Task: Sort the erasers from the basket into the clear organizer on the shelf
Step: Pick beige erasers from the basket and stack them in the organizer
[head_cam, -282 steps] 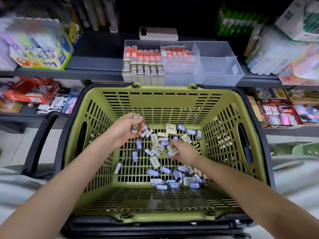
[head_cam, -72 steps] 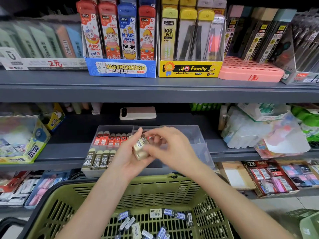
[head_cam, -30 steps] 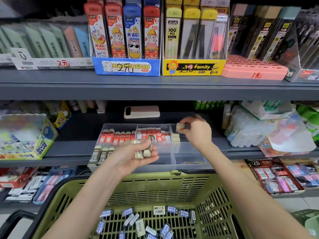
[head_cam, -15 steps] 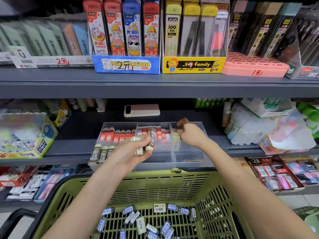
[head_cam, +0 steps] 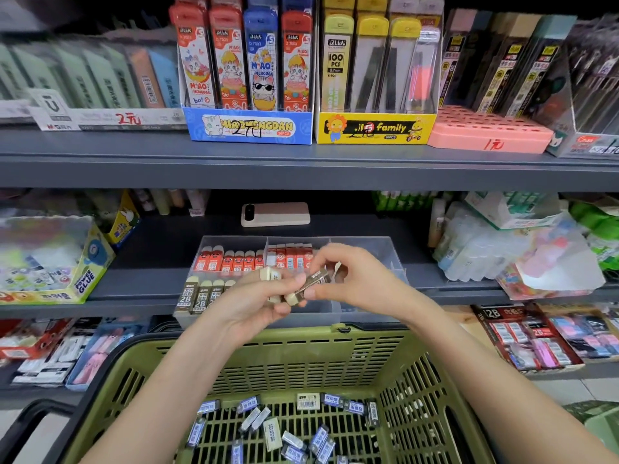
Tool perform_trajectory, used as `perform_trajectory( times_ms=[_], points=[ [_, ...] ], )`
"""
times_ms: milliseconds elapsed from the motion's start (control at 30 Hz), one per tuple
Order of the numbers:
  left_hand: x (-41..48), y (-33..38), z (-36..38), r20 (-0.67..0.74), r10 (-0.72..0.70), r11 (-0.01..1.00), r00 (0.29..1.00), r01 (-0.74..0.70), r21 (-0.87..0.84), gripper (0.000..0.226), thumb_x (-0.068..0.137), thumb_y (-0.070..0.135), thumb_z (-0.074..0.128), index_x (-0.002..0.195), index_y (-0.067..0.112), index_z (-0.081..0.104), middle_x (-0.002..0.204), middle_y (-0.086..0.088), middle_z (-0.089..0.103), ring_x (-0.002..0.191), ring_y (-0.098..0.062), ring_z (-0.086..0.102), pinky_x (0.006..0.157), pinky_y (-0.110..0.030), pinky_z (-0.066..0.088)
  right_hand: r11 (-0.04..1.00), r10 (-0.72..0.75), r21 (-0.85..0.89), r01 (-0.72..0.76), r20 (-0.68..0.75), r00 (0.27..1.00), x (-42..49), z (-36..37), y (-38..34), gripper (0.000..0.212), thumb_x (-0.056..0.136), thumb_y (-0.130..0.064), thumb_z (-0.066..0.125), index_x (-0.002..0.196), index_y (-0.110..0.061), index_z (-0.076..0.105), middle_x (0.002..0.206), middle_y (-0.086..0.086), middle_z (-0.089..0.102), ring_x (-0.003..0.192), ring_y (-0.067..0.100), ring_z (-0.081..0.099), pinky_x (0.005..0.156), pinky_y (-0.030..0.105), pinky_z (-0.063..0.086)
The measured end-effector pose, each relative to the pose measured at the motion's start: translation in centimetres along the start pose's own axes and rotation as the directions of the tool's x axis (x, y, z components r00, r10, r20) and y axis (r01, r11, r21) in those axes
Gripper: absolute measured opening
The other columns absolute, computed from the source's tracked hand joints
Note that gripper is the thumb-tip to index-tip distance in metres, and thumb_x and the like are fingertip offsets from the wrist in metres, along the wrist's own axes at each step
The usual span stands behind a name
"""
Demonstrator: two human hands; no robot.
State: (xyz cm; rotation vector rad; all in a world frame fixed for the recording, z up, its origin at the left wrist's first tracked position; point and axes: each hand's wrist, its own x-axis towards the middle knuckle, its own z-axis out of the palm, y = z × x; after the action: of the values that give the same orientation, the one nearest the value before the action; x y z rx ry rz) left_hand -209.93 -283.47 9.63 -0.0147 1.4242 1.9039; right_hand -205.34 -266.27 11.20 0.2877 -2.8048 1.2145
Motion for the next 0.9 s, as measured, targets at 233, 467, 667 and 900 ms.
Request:
perform_trajectory(
  times_ms=[233, 467, 667, 900],
  points=[
    [-2.0, 0.2, -2.8, -0.063, 0.096, 0.987, 0.993, -0.086, 0.139, 0.029, 0.066, 0.022, 0.075, 0.085, 0.005, 0.062, 0.078, -0.013, 0.072, 0.069, -0.022, 0.07, 0.046, -0.018, 0.047, 0.976, -0.088, -0.194, 0.097, 0.053, 0.995, 0.2, 2.2, -2.0, 0.018, 0.083, -0.03, 0.069, 0.099, -0.022, 0.072, 0.092, -0.01, 0.063, 0.092, 0.012, 0.05, 0.083, 0.027, 0.037],
    [-4.4, 1.6, -9.2, -0.387, 0.368, 0.905, 0.846, -0.232, 0.356, 0.019, 0.092, 0.028, 0.059, 0.08, 0.013, 0.057, 0.067, -0.003, 0.05, 0.058, -0.011, 0.045, 0.047, -0.018, 0.033, 0.923, 0.3, 0.268, -0.277, -0.052, 0.952, 3.5, 5.6, -4.3, 0.005, 0.079, -0.026, 0.074, 0.075, -0.024, 0.073, 0.073, -0.014, 0.067, 0.07, 0.005, 0.06, 0.068, 0.022, 0.048],
    [-4.9, 2.2, -11.1, -0.423, 0.229, 0.958, 0.877, -0.28, -0.063, 0.03, 0.098, 0.015, 0.04, 0.117, 0.0, 0.058, 0.105, -0.016, 0.046, 0.079, -0.021, 0.045, 0.061, -0.029, 0.038, 0.784, 0.519, 0.349, -0.514, 0.086, 0.85, 7.1, 10.0, -6.0, 0.016, 0.086, -0.016, 0.066, 0.08, -0.001, 0.064, 0.061, 0.011, 0.064, 0.045, 0.016, 0.06, 0.071, 0.034, 0.057],
    [-4.2, 1.1, -11.9, -0.422, 0.252, 0.967, 0.871, -0.24, 0.083, 0.02, 0.098, 0.005, 0.043, 0.097, 0.008, 0.063, 0.086, -0.011, 0.066, 0.074, -0.019, 0.061, 0.06, -0.027, 0.05, 0.824, 0.543, 0.149, -0.547, 0.073, 0.837, 8.5, 11.9, -7.0, 0.018, 0.087, -0.012, 0.057, 0.085, 0.005, 0.062, 0.056, 0.012, 0.067, 0.044, 0.014, 0.062, 0.06, 0.03, 0.057]
  ],
)
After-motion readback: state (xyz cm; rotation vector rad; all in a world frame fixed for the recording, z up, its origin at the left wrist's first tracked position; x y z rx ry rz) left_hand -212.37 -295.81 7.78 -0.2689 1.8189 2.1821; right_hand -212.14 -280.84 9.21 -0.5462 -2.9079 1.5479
